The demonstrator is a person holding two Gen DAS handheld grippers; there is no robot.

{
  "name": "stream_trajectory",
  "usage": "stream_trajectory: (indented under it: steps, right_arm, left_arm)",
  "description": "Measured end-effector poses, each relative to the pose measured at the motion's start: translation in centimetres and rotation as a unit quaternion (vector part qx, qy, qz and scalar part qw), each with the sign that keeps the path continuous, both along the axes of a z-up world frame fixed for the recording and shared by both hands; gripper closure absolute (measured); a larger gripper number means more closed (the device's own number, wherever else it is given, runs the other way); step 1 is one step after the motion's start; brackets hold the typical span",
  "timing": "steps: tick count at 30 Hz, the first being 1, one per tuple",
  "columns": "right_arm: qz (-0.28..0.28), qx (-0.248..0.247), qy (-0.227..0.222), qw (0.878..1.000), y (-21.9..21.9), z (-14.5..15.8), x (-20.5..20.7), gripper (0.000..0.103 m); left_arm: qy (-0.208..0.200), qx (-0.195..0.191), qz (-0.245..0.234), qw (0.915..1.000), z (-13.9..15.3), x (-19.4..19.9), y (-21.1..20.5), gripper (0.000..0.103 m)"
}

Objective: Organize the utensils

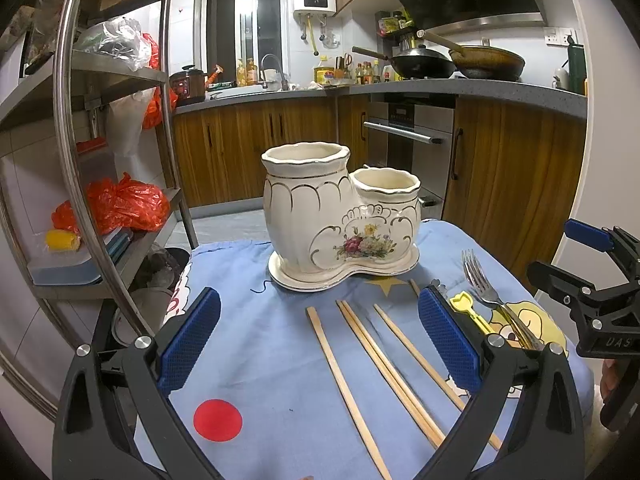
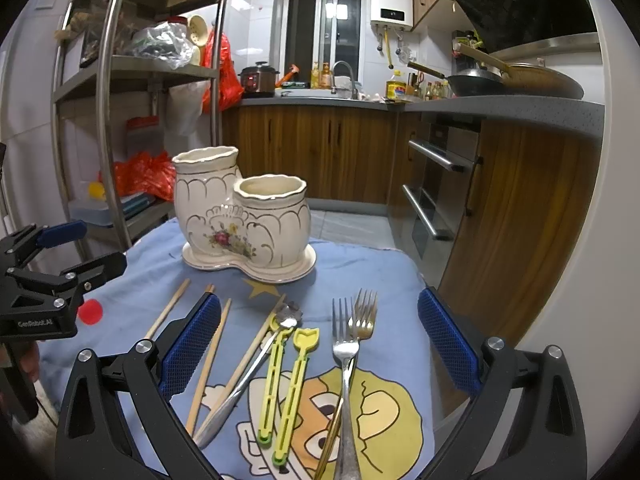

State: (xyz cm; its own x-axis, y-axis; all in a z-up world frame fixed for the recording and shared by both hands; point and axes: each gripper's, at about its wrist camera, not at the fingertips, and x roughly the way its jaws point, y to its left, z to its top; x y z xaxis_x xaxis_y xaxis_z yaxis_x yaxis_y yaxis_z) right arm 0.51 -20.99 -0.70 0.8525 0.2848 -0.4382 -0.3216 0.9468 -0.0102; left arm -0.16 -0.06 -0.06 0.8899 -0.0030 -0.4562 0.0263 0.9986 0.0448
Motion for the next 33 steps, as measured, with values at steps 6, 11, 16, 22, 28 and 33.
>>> stream_trajectory:
  steps: [6,11,16,22,28,33]
  right_arm:
    - [0.001,-0.002,0.001,1.000,-0.16,-0.23,-0.04,0.005]
    - [0.001,-0.003,0.002,1.000,0.20,-0.33,0.04,0.005]
    - [0.000,-0.003,0.001,1.000,0.11,-0.33,0.03,0.005]
    - [0.000,-0.003,0.001,1.000,0.21,-0.29,-0.10,0.005]
    - [0.000,-0.004,0.000,1.000,0.13,-0.25,-0.13,0.005]
    - [0.000,-0.005,0.000,1.000,0.08,-0.14,-0.16,0.005]
  left_arm:
    - [0.000,0.000,0.000,1.0000,-0.03,0.02,0.03,0.005]
    - [0.001,0.000,0.000,1.0000,-0.01,0.02,0.06,0.005]
    - [0.001,-0.001,0.000,1.0000,0.00,0.02,0.08,0.005]
    - [0.000,0.001,-0.002,1.0000,-0.06,0.02,-0.04,0.005]
    - [0.000,0.002,-0.002,1.0000,-0.09,-0.04,-0.08,0.005]
    - [0.000,0.001,-0.001,1.0000,-0.05,0.03,-0.05,0.005]
